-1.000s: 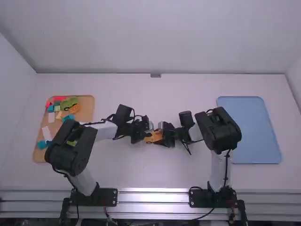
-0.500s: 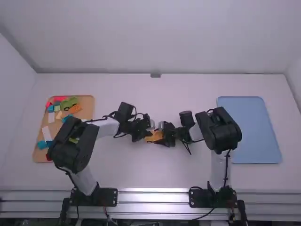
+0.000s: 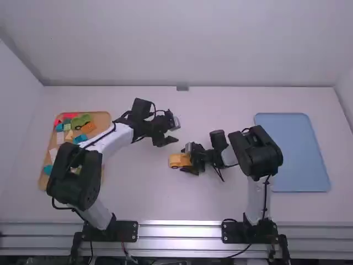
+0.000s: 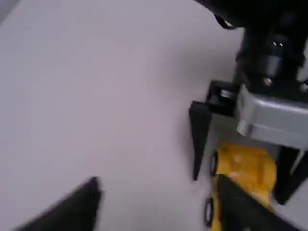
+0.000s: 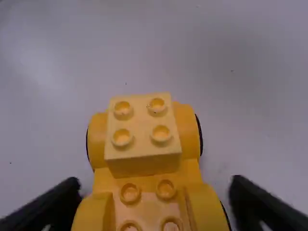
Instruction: Assemble lego blocks to make yellow taxi
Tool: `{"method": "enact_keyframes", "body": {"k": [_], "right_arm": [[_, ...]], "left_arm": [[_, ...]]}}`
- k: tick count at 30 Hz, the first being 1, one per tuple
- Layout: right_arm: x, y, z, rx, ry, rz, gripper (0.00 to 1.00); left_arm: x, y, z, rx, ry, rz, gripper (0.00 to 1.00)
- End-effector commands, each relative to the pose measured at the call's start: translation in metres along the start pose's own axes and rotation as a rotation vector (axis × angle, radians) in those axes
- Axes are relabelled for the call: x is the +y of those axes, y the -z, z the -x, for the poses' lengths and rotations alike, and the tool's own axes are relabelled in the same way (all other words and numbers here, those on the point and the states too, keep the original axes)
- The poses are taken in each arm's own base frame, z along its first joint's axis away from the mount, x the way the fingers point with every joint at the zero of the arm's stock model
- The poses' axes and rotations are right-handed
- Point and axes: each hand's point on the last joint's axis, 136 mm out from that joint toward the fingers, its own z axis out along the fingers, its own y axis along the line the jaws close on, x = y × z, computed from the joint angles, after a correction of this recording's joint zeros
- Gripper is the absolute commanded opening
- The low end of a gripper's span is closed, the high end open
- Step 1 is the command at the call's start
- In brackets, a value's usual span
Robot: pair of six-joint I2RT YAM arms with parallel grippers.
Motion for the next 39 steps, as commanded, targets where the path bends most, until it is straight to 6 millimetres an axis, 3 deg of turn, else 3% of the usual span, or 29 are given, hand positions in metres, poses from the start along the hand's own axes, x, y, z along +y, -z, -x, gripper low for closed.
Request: {"method": "enact_keyframes", "body": {"k": [1,4,9,10,17,18,23,25,27,28,32,36,37,39], "right_arm": [[0.005,0.001,0.004,-0.026,-0.014,0.024,0.96],[0.001,0.006,0.017,-0.034,-0.041,0.009,0.99],[-0.010,0.034,0.052,-0.031,-0.032,-0.049,0.99],[-0.010,0.034,0.052,-0.031,-0.032,-0.049,0.99],[-0.030,0.084,0.128,-0.142,0.096,-0.106,0.99],[-0.031,0.084,0.130,-0.145,0.097,-0.106,0.99],[-0.054,0.095,0.182,-0.213,0.120,-0.075,0.99],[-0.060,0.091,0.204,-0.232,0.126,-0.038,0.99],[-0.062,0.089,0.213,-0.237,0.132,-0.026,0.99],[-0.064,0.083,0.227,-0.237,0.138,-0.006,0.99],[-0.065,0.072,0.250,-0.243,0.170,0.026,0.99],[-0.069,0.069,0.259,-0.243,0.188,0.021,0.99],[-0.073,0.068,0.260,-0.234,0.196,0.003,0.99],[-0.074,0.065,0.264,-0.231,0.204,-0.001,0.99]], "left_arm": [[0.009,0.004,0.004,0.010,0.050,0.038,0.99],[0.027,0.009,0.011,0.006,0.135,0.115,0.99],[0.062,0.050,0.020,-0.038,0.351,0.287,0.99],[0.062,0.050,0.020,-0.038,0.351,0.287,0.99],[0.099,0.138,0.003,-0.051,0.650,0.603,0.99],[0.099,0.139,0.002,-0.047,0.652,0.610,0.99],[0.099,0.192,-0.015,-0.002,0.846,0.881,0.99],[0.094,0.214,-0.023,-0.001,0.938,0.989,0.99],[0.092,0.223,-0.027,0.005,0.971,1.036,0.99],[0.087,0.242,-0.038,0.012,1.052,1.148,0.99],[0.072,0.285,-0.061,0.011,1.204,1.383,0.99],[0.057,0.307,-0.068,0.019,1.246,1.505,0.99],[0.047,0.324,-0.072,0.016,1.269,1.587,0.99],[0.036,0.340,-0.074,-0.020,1.310,1.666,0.99]]}}
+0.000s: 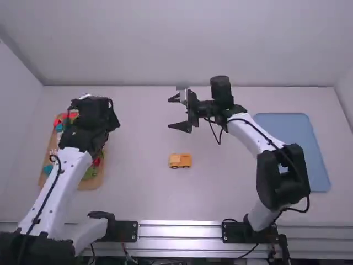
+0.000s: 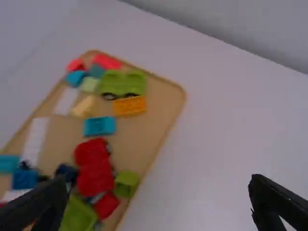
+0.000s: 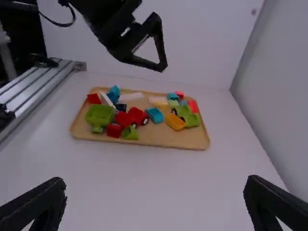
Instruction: Assemble lego blocks to make yellow taxi
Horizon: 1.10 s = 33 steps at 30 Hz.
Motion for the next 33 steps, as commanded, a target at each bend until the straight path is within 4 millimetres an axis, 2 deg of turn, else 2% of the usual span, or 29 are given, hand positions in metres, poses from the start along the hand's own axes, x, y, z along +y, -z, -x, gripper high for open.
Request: {"method": "enact_keyframes", "body": {"k": [1,2,7,8,9,13,19,21,22,26,27,28,29,31,33], "right_arm": [[-0.010,-0.004,0.005,0.005,0.008,-0.013,0.99],[-0.010,-0.008,0.006,0.010,0.014,-0.015,0.99],[-0.009,-0.014,0.010,0.007,0.021,-0.010,0.99],[-0.009,-0.014,0.010,0.007,0.022,-0.010,0.99],[-0.009,-0.014,0.011,0.006,0.025,-0.011,0.99],[-0.009,-0.014,0.011,0.004,0.027,-0.011,0.99],[-0.009,-0.014,0.011,0.004,0.028,-0.012,0.99],[-0.009,-0.014,0.011,0.005,0.027,-0.011,0.99],[-0.009,-0.015,0.011,0.004,0.028,-0.010,0.99],[-0.010,-0.014,0.011,0.006,0.032,-0.017,0.99],[-0.010,-0.014,0.011,0.005,0.032,-0.016,0.99],[-0.010,-0.014,0.011,0.005,0.032,-0.016,0.99],[-0.011,-0.014,0.012,0.004,0.036,-0.017,0.99],[-0.011,-0.014,0.012,0.004,0.038,-0.018,0.99],[-0.011,-0.015,0.013,0.001,0.045,-0.018,0.99]], "left_arm": [[0.042,0.025,0.025,-0.144,0.220,0.150,0.99],[0.053,0.037,0.025,-0.165,0.278,0.162,0.99],[0.072,0.069,0.025,-0.184,0.260,0.102,0.99],[0.073,0.069,0.025,-0.184,0.259,0.099,0.99],[0.082,0.075,0.024,-0.182,0.260,0.086,0.99],[0.110,0.080,0.025,-0.183,0.297,0.131,0.99],[0.122,0.074,0.033,-0.126,0.274,0.122,0.99],[0.137,0.070,0.039,-0.079,0.297,0.174,0.99],[0.139,0.066,0.045,-0.059,0.286,0.172,0.99],[0.117,0.044,0.071,0.031,0.154,0.029,1.00],[0.109,0.035,0.078,0.066,0.113,-0.009,0.93],[0.107,0.032,0.080,0.077,0.104,-0.017,0.91],[0.097,0.019,0.089,0.123,0.064,-0.047,0.87],[0.086,0.002,0.095,0.169,0.026,-0.070,0.91],[0.067,-0.026,0.102,0.243,-0.033,-0.104,0.95]]}}
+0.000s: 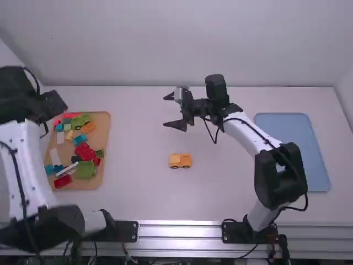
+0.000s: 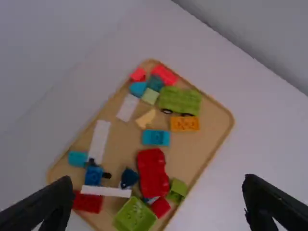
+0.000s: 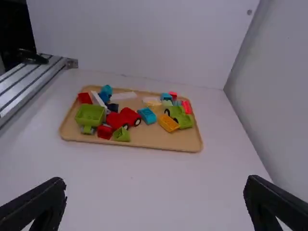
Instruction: Assemble lego blocks to make yellow taxi
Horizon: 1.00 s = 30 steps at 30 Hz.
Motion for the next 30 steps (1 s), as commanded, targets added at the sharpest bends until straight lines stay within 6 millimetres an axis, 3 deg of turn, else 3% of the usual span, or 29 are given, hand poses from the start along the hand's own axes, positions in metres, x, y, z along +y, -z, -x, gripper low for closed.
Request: {"method": "enact_keyframes", "body": {"k": [1,4,5,8,13,18,23,27,30], "right_arm": [[-0.007,0.000,0.007,-0.012,0.019,-0.004,0.99],[-0.008,0.001,0.008,-0.015,0.027,-0.008,0.99],[-0.008,0.001,0.008,-0.015,0.029,-0.009,0.99],[-0.009,0.001,0.009,-0.018,0.020,-0.012,0.99],[-0.023,0.000,0.008,0.005,-0.049,-0.083,0.99],[-0.021,-0.002,0.008,0.006,-0.048,-0.075,0.99],[-0.021,-0.001,0.007,0.009,-0.054,-0.074,0.99],[-0.021,-0.002,0.007,0.009,-0.058,-0.076,0.99],[-0.021,-0.002,0.007,0.009,-0.059,-0.076,0.99]], "left_arm": [[-0.033,-0.027,0.008,0.076,-0.130,-0.098,0.95],[-0.050,-0.057,0.012,0.153,-0.216,-0.125,0.95],[-0.054,-0.073,0.013,0.185,-0.248,-0.132,0.84],[-0.058,-0.109,0.012,0.245,-0.317,-0.134,0.80],[-0.047,-0.165,-0.004,0.356,-0.416,-0.128,0.77],[-0.009,-0.221,-0.032,0.483,-0.437,-0.114,0.71],[0.021,-0.248,-0.044,0.525,-0.428,-0.118,0.66],[0.036,-0.263,-0.051,0.529,-0.493,-0.182,0.44],[0.041,-0.267,-0.056,0.548,-0.536,-0.191,0.42]]}}
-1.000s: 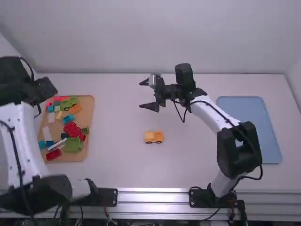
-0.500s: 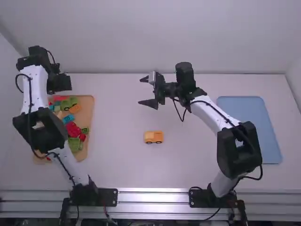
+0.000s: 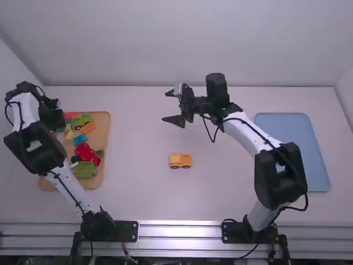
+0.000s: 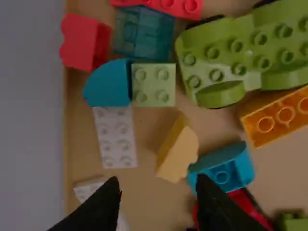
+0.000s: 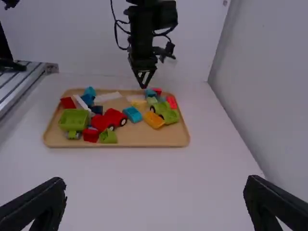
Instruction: Assemble lego blocks to make yellow taxi
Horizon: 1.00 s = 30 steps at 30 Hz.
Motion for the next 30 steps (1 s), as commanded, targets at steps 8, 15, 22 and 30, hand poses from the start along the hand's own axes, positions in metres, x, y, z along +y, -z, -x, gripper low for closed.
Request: {"method": "enact_keyframes", "body": {"k": [8,15,22,30], "right_arm": [[-0.004,-0.002,0.007,-0.011,0.013,0.001,0.99],[-0.005,-0.002,0.008,-0.012,0.014,0.001,0.99],[-0.008,-0.002,0.004,0.005,0.008,-0.023,0.99],[-0.008,-0.002,0.004,0.006,0.006,-0.023,0.99]], "left_arm": [[-0.021,-0.032,-0.009,0.029,-0.275,-0.091,0.45],[-0.017,-0.053,-0.020,0.055,-0.270,-0.070,0.43],[-0.015,-0.067,-0.028,0.075,-0.277,-0.049,0.41],[-0.015,-0.078,-0.031,0.069,-0.277,-0.047,0.36]]}}
